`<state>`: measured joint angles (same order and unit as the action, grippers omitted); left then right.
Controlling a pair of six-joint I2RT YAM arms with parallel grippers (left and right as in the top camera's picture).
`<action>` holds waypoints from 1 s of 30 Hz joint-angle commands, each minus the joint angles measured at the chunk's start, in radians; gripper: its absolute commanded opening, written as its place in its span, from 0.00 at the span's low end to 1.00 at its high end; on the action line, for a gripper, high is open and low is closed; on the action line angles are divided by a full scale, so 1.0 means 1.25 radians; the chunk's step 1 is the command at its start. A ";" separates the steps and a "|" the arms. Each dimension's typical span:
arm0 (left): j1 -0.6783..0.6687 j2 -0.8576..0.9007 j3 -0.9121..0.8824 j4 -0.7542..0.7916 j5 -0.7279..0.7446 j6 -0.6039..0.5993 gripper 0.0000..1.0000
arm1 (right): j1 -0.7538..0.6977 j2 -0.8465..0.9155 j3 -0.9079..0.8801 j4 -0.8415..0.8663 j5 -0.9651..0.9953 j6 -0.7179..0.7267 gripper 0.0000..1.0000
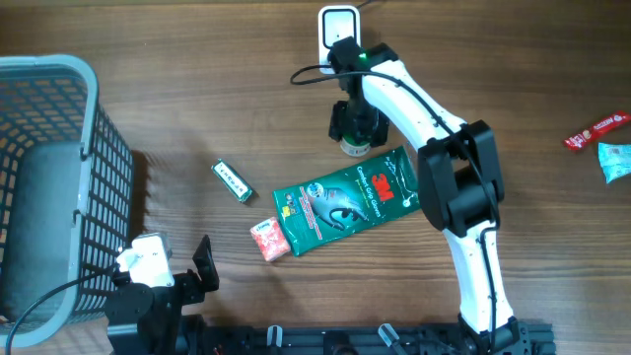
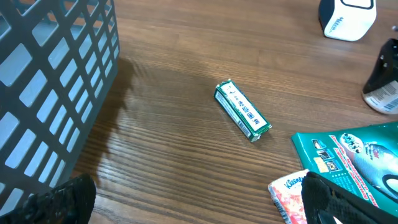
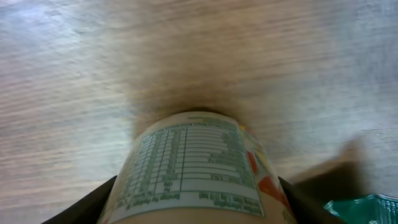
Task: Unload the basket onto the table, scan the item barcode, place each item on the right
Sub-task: 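Lift jar and hold it in front of the barcode scanner, then carry jar to the table's right edge and release it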
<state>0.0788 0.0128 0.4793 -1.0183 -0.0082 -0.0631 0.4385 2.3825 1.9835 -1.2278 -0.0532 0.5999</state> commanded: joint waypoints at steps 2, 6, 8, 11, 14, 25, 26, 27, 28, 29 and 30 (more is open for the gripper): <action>0.002 -0.005 -0.004 0.002 0.009 -0.004 1.00 | -0.086 0.021 0.061 -0.089 -0.166 -0.081 0.60; 0.002 -0.005 -0.004 0.002 0.009 -0.004 1.00 | -0.170 0.020 0.148 -0.222 -0.330 -0.175 0.62; 0.002 -0.005 -0.004 0.002 0.009 -0.004 1.00 | -0.212 0.020 0.159 -0.299 -0.385 -0.245 0.62; 0.002 -0.005 -0.004 0.002 0.009 -0.004 1.00 | -0.252 0.018 0.155 -0.306 -0.462 -0.314 0.66; 0.002 -0.005 -0.004 0.002 0.009 -0.004 1.00 | -0.255 -0.018 0.154 -0.305 -0.479 -0.336 0.65; 0.002 -0.005 -0.004 0.002 0.009 -0.004 1.00 | -0.255 -0.524 -0.233 -0.305 -0.445 -0.392 0.72; 0.002 -0.005 -0.004 0.002 0.009 -0.004 1.00 | -0.255 -0.547 -0.268 -0.305 -0.449 -0.375 0.71; 0.002 -0.005 -0.004 0.002 0.009 -0.004 1.00 | -0.255 -0.564 -0.298 -0.305 -0.462 -0.369 0.71; 0.002 -0.005 -0.004 0.002 0.009 -0.004 1.00 | -0.255 -0.570 -0.320 -0.305 -0.482 -0.369 0.72; 0.002 -0.005 -0.004 0.002 0.009 -0.004 1.00 | -0.255 -0.572 -0.354 -0.305 -0.509 -0.370 0.70; 0.002 -0.005 -0.004 0.002 0.009 -0.004 1.00 | -0.255 -0.572 -0.370 -0.305 -0.525 -0.369 0.71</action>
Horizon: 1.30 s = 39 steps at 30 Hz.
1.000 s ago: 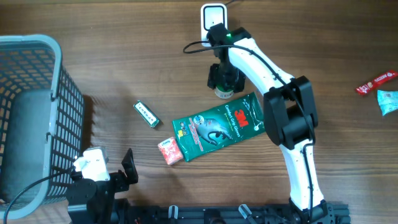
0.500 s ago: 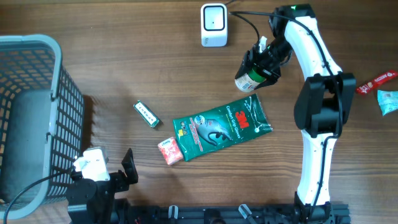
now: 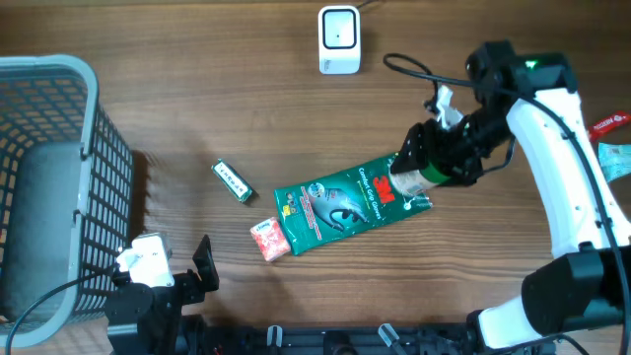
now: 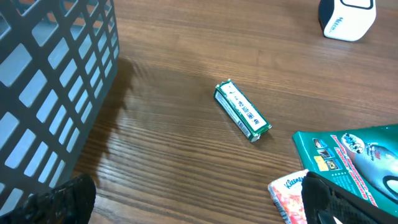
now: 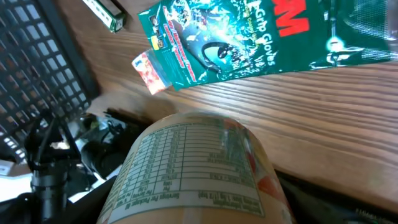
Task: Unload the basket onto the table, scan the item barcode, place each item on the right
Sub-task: 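Carry jar to the table's right edge and release it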
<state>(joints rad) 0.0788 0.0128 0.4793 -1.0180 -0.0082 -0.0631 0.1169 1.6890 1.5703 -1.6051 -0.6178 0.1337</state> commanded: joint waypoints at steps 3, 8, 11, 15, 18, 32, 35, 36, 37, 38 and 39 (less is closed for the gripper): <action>0.002 -0.005 -0.004 0.002 0.009 -0.004 1.00 | 0.003 -0.017 -0.094 -0.003 -0.120 0.023 0.71; 0.002 -0.005 -0.004 0.002 0.009 -0.004 1.00 | 0.003 -0.017 -0.153 -0.004 -0.190 0.073 0.72; 0.002 -0.005 -0.004 0.002 0.009 -0.004 1.00 | 0.003 -0.017 -0.153 -0.004 -0.245 0.088 0.72; 0.002 -0.005 -0.004 0.002 0.009 -0.004 1.00 | 0.003 -0.017 -0.153 -0.004 -0.270 0.096 0.72; 0.002 -0.005 -0.004 0.002 0.009 -0.004 1.00 | 0.003 -0.017 -0.153 -0.004 -0.292 0.103 0.71; 0.002 -0.005 -0.004 0.002 0.009 -0.004 1.00 | 0.003 -0.017 -0.152 0.095 -0.234 0.002 0.61; 0.002 -0.005 -0.004 0.002 0.009 -0.004 1.00 | 0.003 -0.017 -0.152 0.355 -0.167 0.124 0.61; 0.002 -0.005 -0.004 0.002 0.010 -0.004 1.00 | 0.003 -0.017 -0.152 0.466 -0.079 0.189 0.64; 0.002 -0.005 -0.004 0.002 0.009 -0.004 1.00 | 0.004 -0.017 -0.152 0.546 -0.019 0.229 0.65; 0.002 -0.005 -0.004 0.002 0.009 -0.004 1.00 | 0.008 -0.017 -0.152 0.642 0.033 0.254 0.65; 0.002 -0.005 -0.004 0.002 0.009 -0.004 1.00 | 0.015 -0.016 -0.152 0.719 0.084 0.273 0.65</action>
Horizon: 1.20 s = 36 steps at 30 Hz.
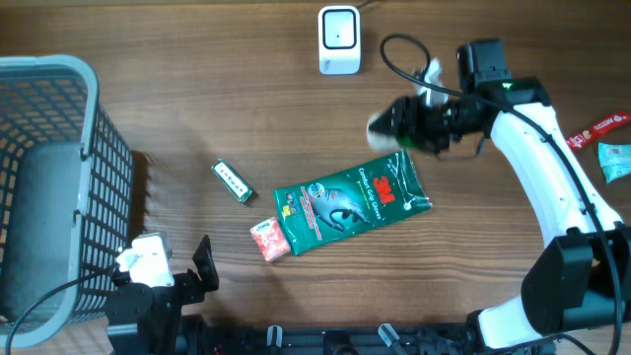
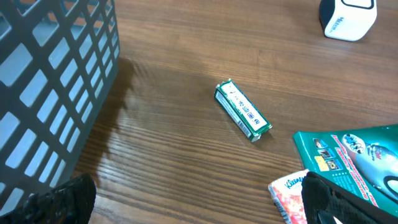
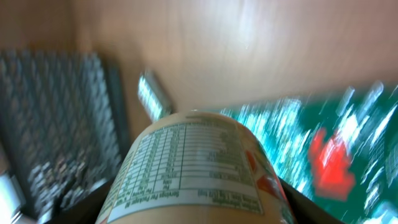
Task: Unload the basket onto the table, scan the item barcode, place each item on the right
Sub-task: 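Carry jar to the table's right edge and release it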
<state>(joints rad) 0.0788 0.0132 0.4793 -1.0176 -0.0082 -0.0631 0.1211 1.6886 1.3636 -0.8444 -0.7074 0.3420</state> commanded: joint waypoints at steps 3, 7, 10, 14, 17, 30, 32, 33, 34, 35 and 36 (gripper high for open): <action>0.002 -0.006 -0.004 0.002 0.009 -0.004 1.00 | 0.076 0.006 0.013 0.384 0.399 0.161 0.66; 0.002 -0.006 -0.004 0.002 0.009 -0.004 1.00 | 0.191 0.123 0.013 0.740 0.630 0.160 0.71; 0.002 -0.006 -0.004 0.002 0.009 -0.004 1.00 | 0.220 0.242 0.013 0.945 0.677 0.124 0.68; 0.002 -0.006 -0.004 0.002 0.009 -0.004 1.00 | 0.223 0.360 0.016 1.153 0.678 0.145 0.67; 0.002 -0.006 -0.004 0.002 0.009 -0.004 1.00 | 0.223 0.376 0.030 1.202 0.684 0.145 0.68; 0.002 -0.006 -0.004 0.002 0.009 -0.004 1.00 | 0.082 0.233 0.193 0.778 0.701 0.061 0.66; 0.002 -0.006 -0.004 0.002 0.009 -0.004 1.00 | -0.039 0.140 0.193 0.562 0.698 0.061 0.66; 0.002 -0.006 -0.004 0.002 0.009 -0.004 1.00 | -0.091 0.114 0.193 0.473 0.690 0.062 0.67; 0.002 -0.006 -0.004 0.002 0.009 -0.004 1.00 | -0.144 0.099 0.193 0.388 0.689 0.061 0.67; 0.002 -0.006 -0.004 0.002 0.009 -0.004 1.00 | -0.202 0.096 0.193 0.297 0.689 0.060 0.67; 0.002 -0.006 -0.004 0.002 0.009 -0.004 1.00 | -0.256 0.101 0.190 0.226 0.690 0.056 0.65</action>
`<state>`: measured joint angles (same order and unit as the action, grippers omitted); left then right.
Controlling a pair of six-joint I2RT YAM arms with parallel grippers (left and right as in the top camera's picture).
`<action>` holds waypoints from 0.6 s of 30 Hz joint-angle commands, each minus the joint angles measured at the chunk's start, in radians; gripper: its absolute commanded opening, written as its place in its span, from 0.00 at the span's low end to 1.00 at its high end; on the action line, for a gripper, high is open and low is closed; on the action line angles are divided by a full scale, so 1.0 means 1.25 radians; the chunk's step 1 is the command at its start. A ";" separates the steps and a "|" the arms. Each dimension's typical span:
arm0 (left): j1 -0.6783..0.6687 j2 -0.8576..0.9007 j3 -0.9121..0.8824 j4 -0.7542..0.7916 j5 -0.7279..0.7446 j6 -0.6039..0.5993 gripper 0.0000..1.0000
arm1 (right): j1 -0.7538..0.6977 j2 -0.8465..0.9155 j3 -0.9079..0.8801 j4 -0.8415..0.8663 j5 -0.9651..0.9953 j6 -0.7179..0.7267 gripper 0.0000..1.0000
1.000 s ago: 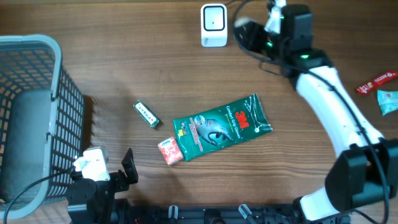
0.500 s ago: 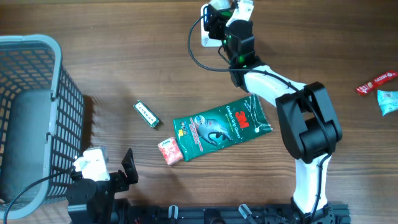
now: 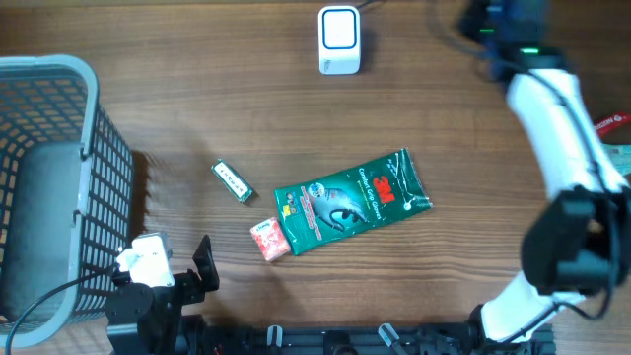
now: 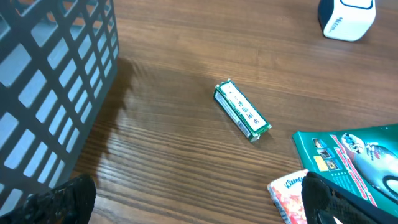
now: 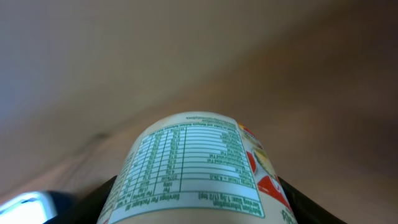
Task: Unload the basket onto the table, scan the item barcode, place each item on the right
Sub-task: 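Carry jar to the table's right edge and release it, then reach right gripper to small green box and grasp it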
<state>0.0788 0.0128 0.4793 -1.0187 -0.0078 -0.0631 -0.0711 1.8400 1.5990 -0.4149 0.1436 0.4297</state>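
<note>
A small can with a white nutrition label [image 5: 193,158] fills the right wrist view, and my right gripper [image 5: 196,202] is shut on it, a dark finger on each side. In the overhead view the right arm [image 3: 542,89] reaches to the table's far right edge, right of the white scanner [image 3: 338,39]; the can is not visible there. A bright white patch [image 5: 28,204] shows at the lower left of the right wrist view. My left gripper [image 4: 199,211] stands open and low near the table's front left, with nothing between its fingers.
On the wood table [image 3: 197,89] lie a green 3M glove pack [image 3: 350,202], a small tissue pack [image 3: 268,240] and a green gum pack [image 3: 233,181]. A grey basket [image 3: 59,187] stands at the left. A red wrapper [image 3: 613,120] lies at the right edge.
My right gripper has moved with the can from above the glove pack's top right corner to the far edge, right of the scanner. The left arm has not moved.
My right gripper was shut on the can standing on the table just below the scanner. Then it held the can lifted over the glove pack's right end, then tilted above it, and now at the far right by the scanner.
</note>
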 commanded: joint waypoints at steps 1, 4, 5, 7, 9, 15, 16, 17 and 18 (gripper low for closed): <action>0.002 -0.005 -0.004 0.003 0.009 -0.004 1.00 | -0.145 -0.011 -0.007 -0.156 0.008 -0.015 0.65; 0.002 -0.005 -0.004 0.003 0.009 -0.004 1.00 | -0.267 0.057 -0.033 -0.200 -0.012 -0.036 0.68; 0.002 -0.005 -0.004 0.003 0.009 -0.004 1.00 | -0.292 0.083 -0.033 -0.207 -0.016 -0.042 0.68; 0.002 -0.005 -0.004 0.003 0.009 -0.004 1.00 | -0.330 0.131 -0.033 -0.211 -0.016 -0.056 0.69; 0.002 -0.005 -0.004 0.003 0.009 -0.004 1.00 | -0.362 0.171 -0.033 -0.217 -0.017 -0.056 0.72; 0.002 -0.005 -0.004 0.003 0.009 -0.004 1.00 | -0.378 0.198 -0.017 -0.232 -0.066 -0.052 0.93; 0.002 -0.005 -0.004 0.003 0.009 -0.004 1.00 | -0.378 0.197 0.006 -0.253 -0.077 -0.053 1.00; 0.002 -0.005 -0.004 0.003 0.009 -0.004 1.00 | -0.378 0.193 0.060 -0.304 -0.080 -0.054 1.00; 0.002 -0.005 -0.004 0.003 0.009 -0.004 1.00 | -0.378 0.186 0.117 -0.358 -0.080 -0.054 1.00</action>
<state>0.0788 0.0128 0.4793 -1.0180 -0.0082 -0.0631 -0.5449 2.0789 1.6058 -0.7876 0.0746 0.3649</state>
